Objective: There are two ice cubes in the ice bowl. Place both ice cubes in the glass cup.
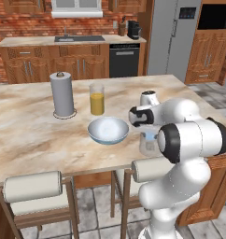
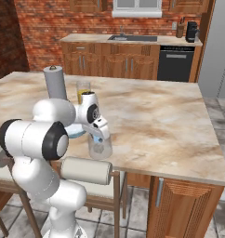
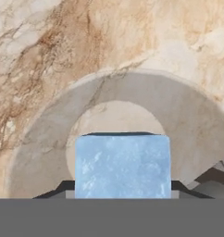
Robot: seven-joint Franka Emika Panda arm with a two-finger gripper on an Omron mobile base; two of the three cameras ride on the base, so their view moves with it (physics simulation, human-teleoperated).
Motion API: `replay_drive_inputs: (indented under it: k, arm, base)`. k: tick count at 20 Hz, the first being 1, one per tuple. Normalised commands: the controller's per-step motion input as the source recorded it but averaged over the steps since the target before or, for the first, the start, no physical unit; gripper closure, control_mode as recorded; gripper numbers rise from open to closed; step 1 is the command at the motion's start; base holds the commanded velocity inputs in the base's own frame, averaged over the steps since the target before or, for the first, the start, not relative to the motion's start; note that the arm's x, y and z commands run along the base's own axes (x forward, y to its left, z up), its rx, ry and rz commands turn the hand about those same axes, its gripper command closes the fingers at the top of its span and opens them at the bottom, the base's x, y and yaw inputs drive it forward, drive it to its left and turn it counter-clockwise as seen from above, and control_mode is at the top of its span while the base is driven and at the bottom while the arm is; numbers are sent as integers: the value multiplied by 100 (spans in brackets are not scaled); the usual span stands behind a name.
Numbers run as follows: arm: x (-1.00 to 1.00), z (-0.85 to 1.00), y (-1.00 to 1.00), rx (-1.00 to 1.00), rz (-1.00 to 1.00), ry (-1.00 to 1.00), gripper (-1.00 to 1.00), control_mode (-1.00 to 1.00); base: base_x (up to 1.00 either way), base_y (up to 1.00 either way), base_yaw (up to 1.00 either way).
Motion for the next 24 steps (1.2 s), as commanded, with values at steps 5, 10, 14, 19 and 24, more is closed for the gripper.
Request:
replay_drive_inputs:
  k: [5,10,14,19,24]
  arm:
    - [0,5,-4,0,0,0,-100,-100]
    - [0,48,0,0,0,0,-100,-100]
    - [-8,61,0,0,0,0,-100,-100]
    - [-35,62,0,0,0,0,-100,-100]
    - [-100,-10,-14,0,0,-11,-100,-100]
  base:
    - [0,0,0]
    - [0,0,0]
    - [0,0,0]
    - [0,0,0]
    - [0,0,0]
